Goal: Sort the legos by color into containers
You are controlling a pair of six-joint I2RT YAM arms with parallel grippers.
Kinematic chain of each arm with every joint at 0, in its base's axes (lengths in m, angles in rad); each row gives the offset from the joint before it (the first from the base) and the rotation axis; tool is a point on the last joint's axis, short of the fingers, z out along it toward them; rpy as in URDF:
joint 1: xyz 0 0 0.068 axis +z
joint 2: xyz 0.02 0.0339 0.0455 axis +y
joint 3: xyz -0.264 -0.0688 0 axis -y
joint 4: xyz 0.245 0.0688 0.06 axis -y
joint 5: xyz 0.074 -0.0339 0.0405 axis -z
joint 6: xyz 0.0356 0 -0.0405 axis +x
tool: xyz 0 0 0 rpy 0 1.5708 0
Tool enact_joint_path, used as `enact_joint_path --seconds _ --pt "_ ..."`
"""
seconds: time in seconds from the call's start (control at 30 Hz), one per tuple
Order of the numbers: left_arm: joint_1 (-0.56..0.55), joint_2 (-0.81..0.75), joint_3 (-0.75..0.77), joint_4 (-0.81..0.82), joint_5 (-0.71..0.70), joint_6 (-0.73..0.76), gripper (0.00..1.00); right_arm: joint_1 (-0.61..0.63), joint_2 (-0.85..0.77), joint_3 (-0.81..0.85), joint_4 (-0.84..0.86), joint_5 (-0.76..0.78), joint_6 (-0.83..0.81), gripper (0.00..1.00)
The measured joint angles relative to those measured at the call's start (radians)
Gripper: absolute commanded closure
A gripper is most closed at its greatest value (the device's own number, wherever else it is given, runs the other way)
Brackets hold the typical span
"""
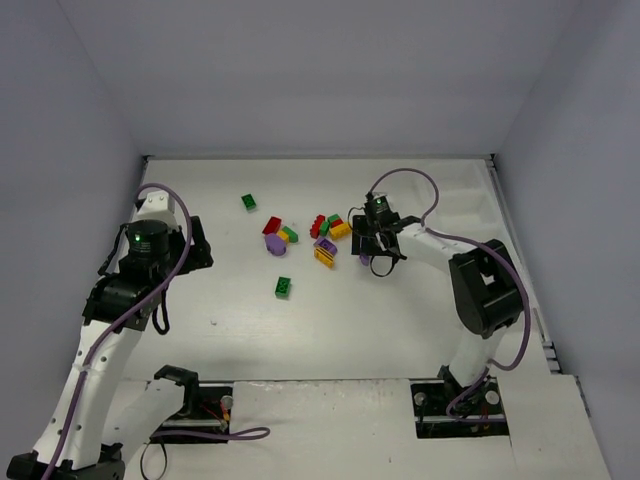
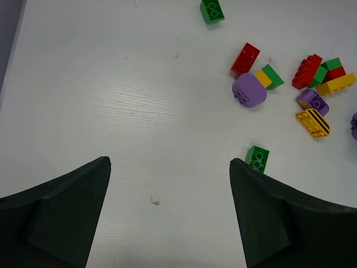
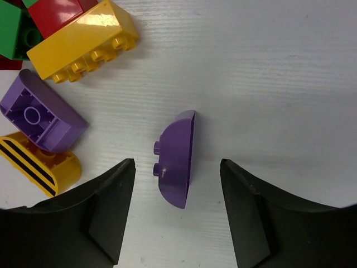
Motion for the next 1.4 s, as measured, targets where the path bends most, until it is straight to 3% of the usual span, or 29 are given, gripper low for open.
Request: enact_joint_path --seconds 0.2,0.53,0.63,0.73,0.77,1.03,1.4 --pt "0.000 -0.003 -0.001 -0.005 0.000 -0.002 0.19 0.015 0.018 0.010 0.007 0.012 0.003 0.43" --pt "0.000 -0.004 -0.006 -0.014 -0.005 -0.006 0.19 0.018 0.047 0.017 0.013 0.030 0.013 0.57" --pt "0.000 -0.004 -0.010 -0.018 -0.005 -0.010 0.19 0.018 0.058 0.021 0.014 0.034 0.015 0.69" --pt "0.000 -0.003 -0.011 -0.019 -0.013 -0.015 0.19 0.017 0.060 0.024 0.013 0.041 0.018 0.99" --pt "0.000 -0.003 -0.011 -0.019 -0.015 -0.017 0.19 0.017 0.060 0.026 0.013 0.043 0.023 1.00" --pt "0.000 -0.001 -0.011 -0.019 -0.025 -0.020 0.19 -0.023 0.059 0.133 0.014 0.100 -0.046 1.00" --pt "0.000 -0.006 -0.042 -0.011 -0.027 -0.024 0.19 -0.339 0.063 0.363 0.115 0.097 -0.188 1.00"
